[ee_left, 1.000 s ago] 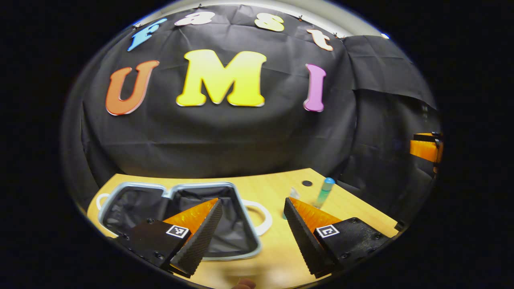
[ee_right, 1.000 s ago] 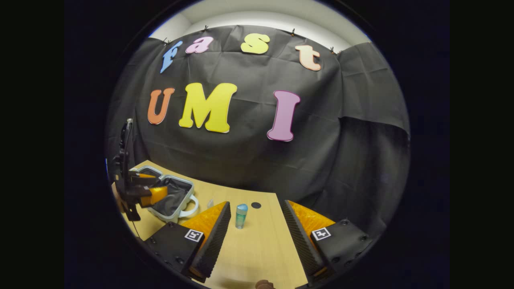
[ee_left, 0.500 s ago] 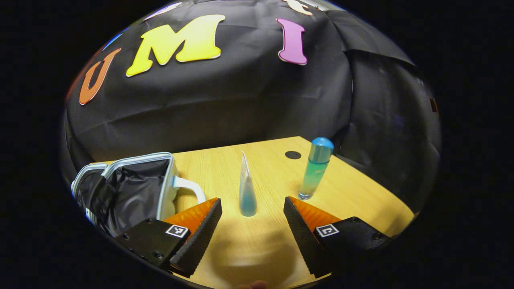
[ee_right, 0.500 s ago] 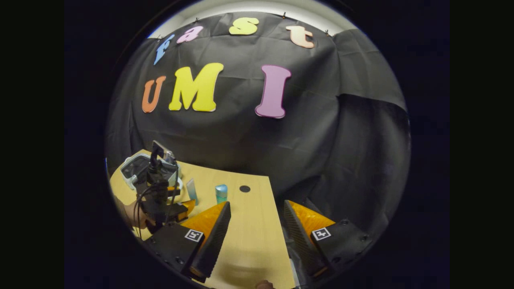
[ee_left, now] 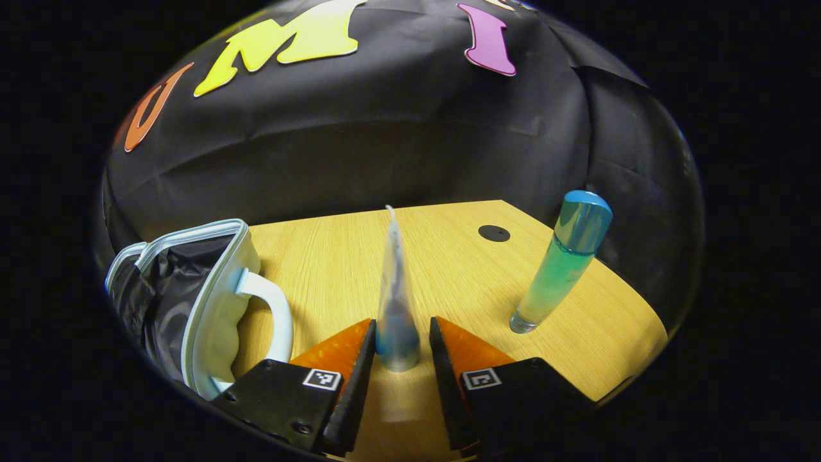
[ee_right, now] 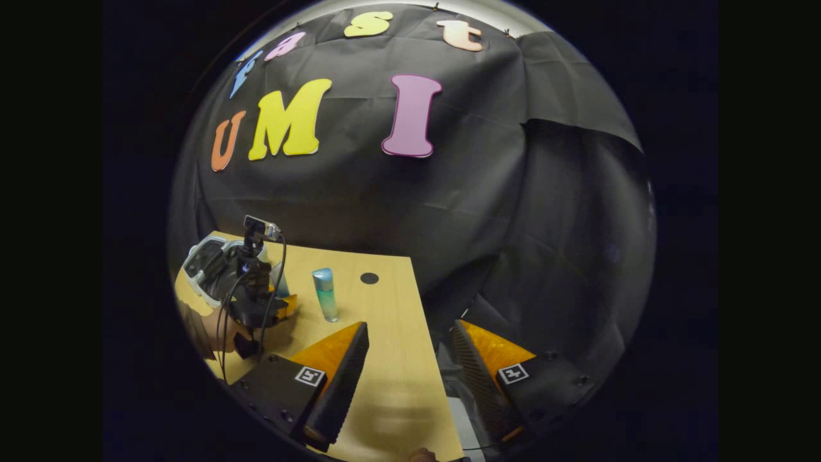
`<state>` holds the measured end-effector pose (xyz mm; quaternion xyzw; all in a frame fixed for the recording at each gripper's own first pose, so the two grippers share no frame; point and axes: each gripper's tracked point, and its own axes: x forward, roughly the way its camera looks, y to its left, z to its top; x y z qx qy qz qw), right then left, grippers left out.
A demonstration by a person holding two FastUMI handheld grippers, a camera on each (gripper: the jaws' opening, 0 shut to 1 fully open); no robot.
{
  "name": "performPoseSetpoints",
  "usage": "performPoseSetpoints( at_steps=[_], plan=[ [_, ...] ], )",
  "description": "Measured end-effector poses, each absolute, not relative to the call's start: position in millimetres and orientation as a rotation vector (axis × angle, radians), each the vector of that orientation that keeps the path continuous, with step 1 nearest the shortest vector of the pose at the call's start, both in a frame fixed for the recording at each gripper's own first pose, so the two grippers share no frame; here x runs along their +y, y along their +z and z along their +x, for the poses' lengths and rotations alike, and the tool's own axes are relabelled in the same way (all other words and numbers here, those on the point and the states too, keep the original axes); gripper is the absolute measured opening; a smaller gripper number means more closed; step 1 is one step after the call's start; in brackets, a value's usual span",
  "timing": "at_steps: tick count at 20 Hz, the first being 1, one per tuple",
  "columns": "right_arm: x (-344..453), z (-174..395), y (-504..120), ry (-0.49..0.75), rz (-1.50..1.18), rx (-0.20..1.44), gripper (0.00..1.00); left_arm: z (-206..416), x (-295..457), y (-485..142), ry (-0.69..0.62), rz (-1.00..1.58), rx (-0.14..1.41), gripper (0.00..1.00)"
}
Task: First open the suitcase, pack the skin care products into it, and then close the suitcase.
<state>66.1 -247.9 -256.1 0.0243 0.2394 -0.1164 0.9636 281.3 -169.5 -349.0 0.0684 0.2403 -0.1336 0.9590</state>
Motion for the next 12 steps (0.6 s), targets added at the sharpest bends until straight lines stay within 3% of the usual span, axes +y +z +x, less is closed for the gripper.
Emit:
performPoseSetpoints(
  at_steps=[1, 2, 3, 8, 12],
  plan=[
    [-246.8, 69.5, -258.1, -0.238, 0.058, 0.487, 0.78, 280.3, -172.7, -348.7, -0.282, 0.119, 0.491, 0.54],
    [-243.1, 74.8, -261.1, -0.233, 0.071, 0.490, 0.79, 275.8, -174.6, -345.7, -0.289, 0.102, 0.501, 0.43],
    [-238.1, 82.7, -264.2, -0.229, 0.082, 0.491, 0.79, 272.2, -175.3, -335.9, -0.293, 0.094, 0.489, 0.41],
    [-182.0, 139.8, -292.4, -0.113, 0.148, 0.479, 0.80, 224.3, -177.2, -252.2, -0.357, 0.058, 0.406, 0.40],
    [-134.9, 186.1, -326.7, -0.047, 0.191, 0.481, 0.79, 173.6, -131.3, -205.5, -0.338, 0.071, 0.400, 0.40]
  ],
)
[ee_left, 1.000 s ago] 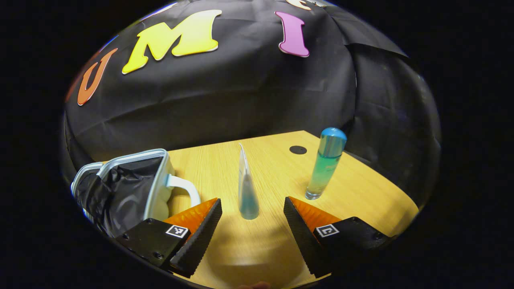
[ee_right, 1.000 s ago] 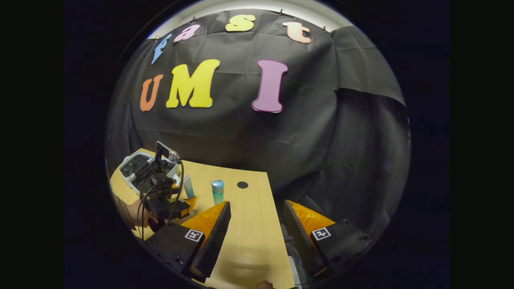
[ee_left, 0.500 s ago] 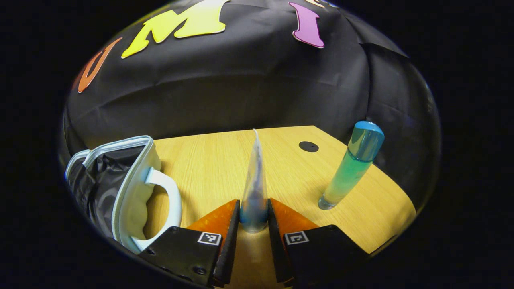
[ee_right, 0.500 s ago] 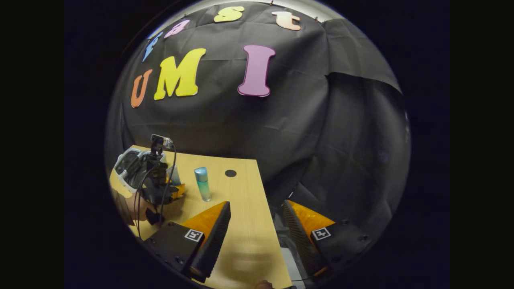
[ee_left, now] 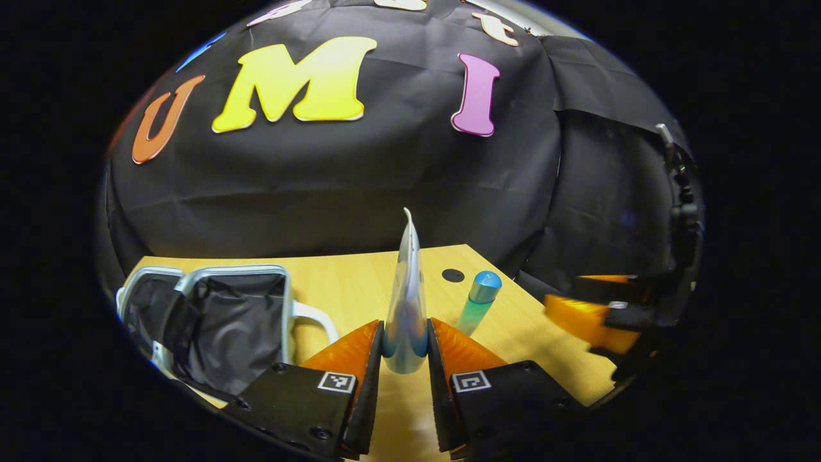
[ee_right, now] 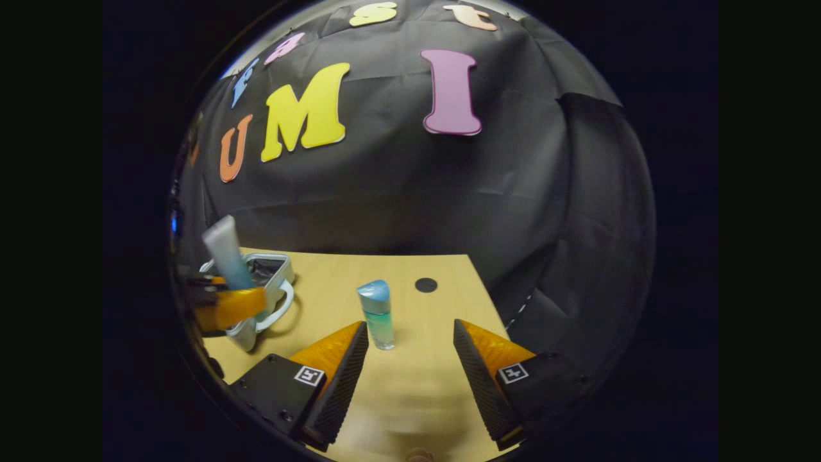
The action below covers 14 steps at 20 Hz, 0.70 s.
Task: First open the suitcase, pack the skin care products into it, and then close the suitcase.
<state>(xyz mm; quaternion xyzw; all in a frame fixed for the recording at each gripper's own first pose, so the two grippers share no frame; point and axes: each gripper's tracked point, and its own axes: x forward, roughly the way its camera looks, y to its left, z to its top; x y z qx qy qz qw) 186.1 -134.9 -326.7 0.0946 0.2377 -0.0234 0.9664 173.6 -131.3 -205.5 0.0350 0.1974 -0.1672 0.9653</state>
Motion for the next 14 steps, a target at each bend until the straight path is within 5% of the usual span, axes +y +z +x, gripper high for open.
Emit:
performPoseSetpoints(
  at_steps=[11, 14],
  plan=[
    [-100.0, 273.7, -410.4, -0.073, 0.155, 0.492, 0.78, 114.3, 15.7, -196.3, -0.150, 0.023, 0.455, 0.40],
    [-99.1, 275.3, -416.9, -0.083, 0.145, 0.505, 0.65, 116.9, 41.3, -205.4, -0.093, 0.025, 0.481, 0.39]
  ],
)
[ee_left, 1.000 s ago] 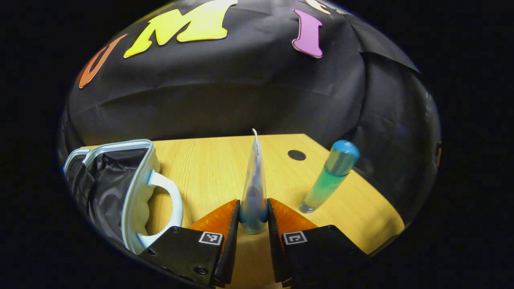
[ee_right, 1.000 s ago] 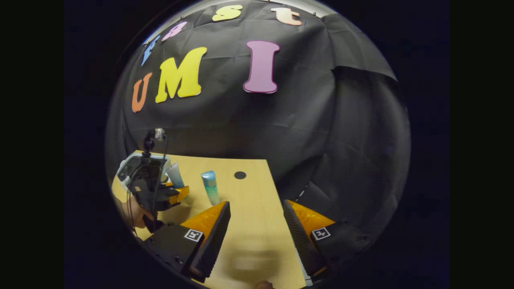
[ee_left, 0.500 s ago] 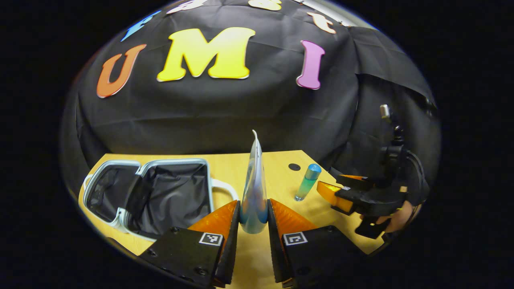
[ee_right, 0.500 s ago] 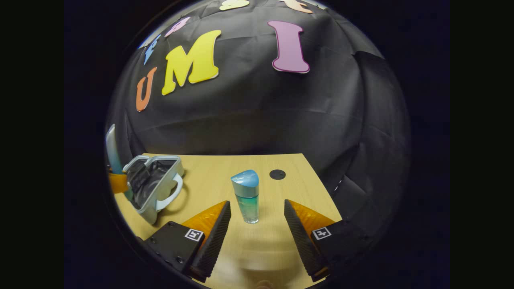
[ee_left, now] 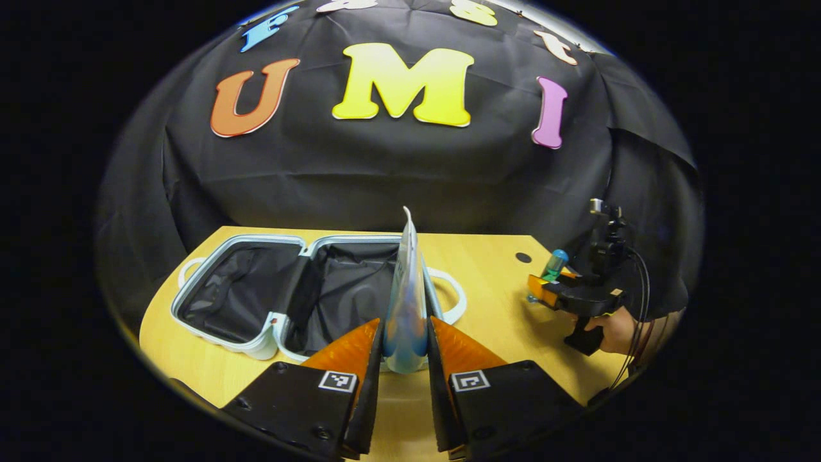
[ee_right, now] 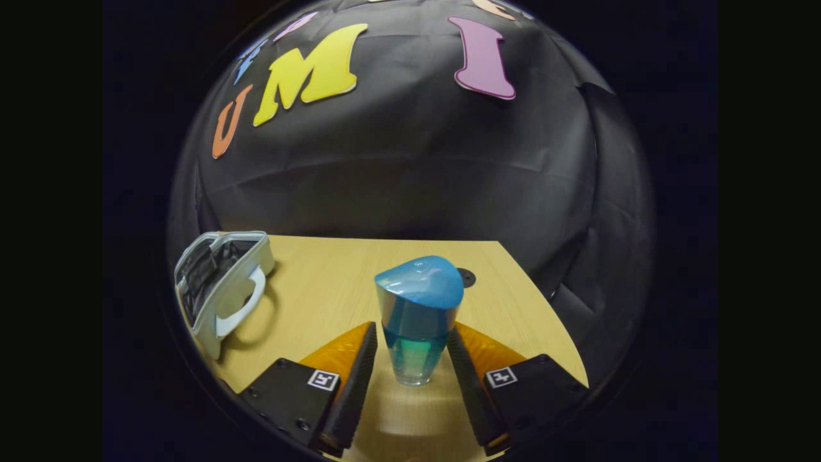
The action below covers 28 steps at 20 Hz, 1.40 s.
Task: First open the suitcase, pack the skin care products into it, and then close the suitcase.
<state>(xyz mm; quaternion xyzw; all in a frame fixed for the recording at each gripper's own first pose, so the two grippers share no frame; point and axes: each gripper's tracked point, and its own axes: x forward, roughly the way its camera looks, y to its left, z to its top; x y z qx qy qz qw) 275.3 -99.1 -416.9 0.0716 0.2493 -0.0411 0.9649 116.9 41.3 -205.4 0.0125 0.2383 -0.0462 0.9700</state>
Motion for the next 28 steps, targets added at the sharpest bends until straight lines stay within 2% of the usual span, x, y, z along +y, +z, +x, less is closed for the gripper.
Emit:
performPoseSetpoints(
  at_steps=[1, 3, 4, 9, 14, 19, 24, 28],
  plan=[
    [-98.4, 275.4, -417.6, -0.082, 0.135, 0.506, 0.63, 117.5, 45.6, -206.4, -0.083, 0.018, 0.486, 0.40],
    [-93.7, 273.1, -416.5, -0.066, 0.142, 0.523, 0.53, 115.3, 48.3, -209.7, -0.089, 0.009, 0.503, 0.40],
    [-94.1, 271.8, -416.8, -0.071, 0.138, 0.525, 0.43, 114.2, 50.2, -210.7, -0.092, 0.010, 0.509, 0.39],
    [-90.1, 261.5, -401.8, -0.074, 0.158, 0.527, 0.37, 121.2, 66.4, -216.9, -0.087, 0.044, 0.543, 0.40],
    [-85.4, 218.3, -340.0, -0.064, 0.158, 0.497, 0.40, 143.6, 81.0, -235.6, -0.096, 0.074, 0.664, 0.39],
    [-68.7, 171.3, -272.8, -0.059, 0.154, 0.476, 0.37, 182.8, 105.7, -274.4, -0.105, 0.116, 0.803, 0.39],
    [-46.6, 132.3, -238.9, -0.095, 0.174, 0.472, 0.40, 183.0, 135.9, -333.1, -0.060, 0.149, 1.055, 0.40],
    [-31.3, 111.9, -230.2, -0.100, 0.167, 0.473, 0.40, 186.7, 136.7, -338.9, -0.045, 0.136, 1.087, 0.39]
  ],
)
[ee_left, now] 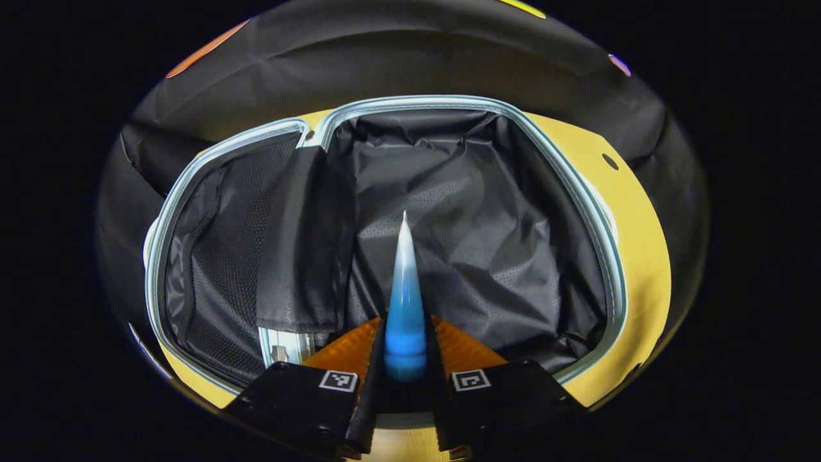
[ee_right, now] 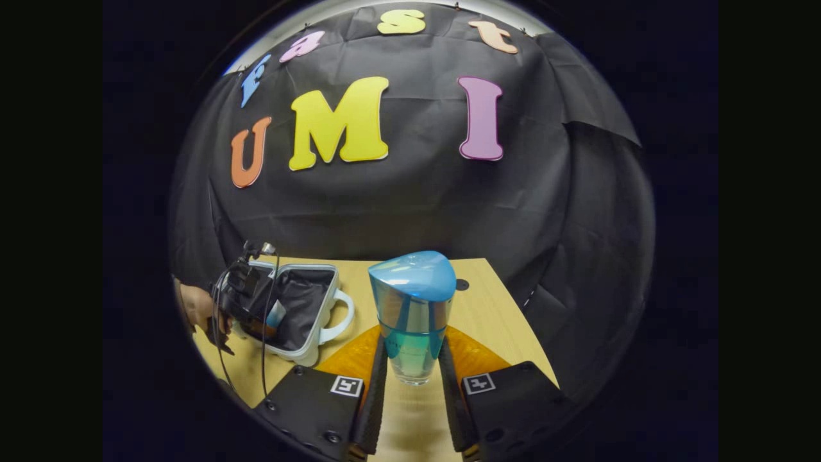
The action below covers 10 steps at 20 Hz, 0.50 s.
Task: First open the suitcase, pack the skin care products into it, and then close the suitcase.
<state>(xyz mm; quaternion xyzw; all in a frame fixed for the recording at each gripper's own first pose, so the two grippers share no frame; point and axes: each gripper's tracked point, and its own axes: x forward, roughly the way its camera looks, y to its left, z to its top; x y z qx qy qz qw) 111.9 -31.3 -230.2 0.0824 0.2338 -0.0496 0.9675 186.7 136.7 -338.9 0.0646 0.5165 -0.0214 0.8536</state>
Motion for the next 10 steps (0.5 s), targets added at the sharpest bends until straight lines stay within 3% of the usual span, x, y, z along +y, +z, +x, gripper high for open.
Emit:
performPoseSetpoints(
  at_steps=[4, 5, 6, 8, 10],
  plan=[
    [-18.5, 102.4, -224.5, -0.099, 0.171, 0.471, 0.40, 190.1, 136.0, -339.3, -0.029, 0.128, 1.073, 0.39],
    [-14.2, 102.2, -220.8, -0.094, 0.169, 0.469, 0.40, 189.1, 135.6, -338.4, -0.034, 0.134, 1.075, 0.46],
    [-9.8, 103.4, -216.6, -0.089, 0.169, 0.466, 0.37, 187.8, 134.9, -338.2, -0.033, 0.128, 1.073, 0.47],
    [-1.7, 106.6, -210.3, -0.076, 0.168, 0.461, 0.40, 186.9, 128.8, -338.1, -0.050, 0.098, 1.064, 0.43],
    [9.3, 112.0, -203.5, -0.057, 0.164, 0.457, 0.40, 186.9, 119.6, -330.1, -0.072, 0.083, 1.035, 0.58]
  ],
)
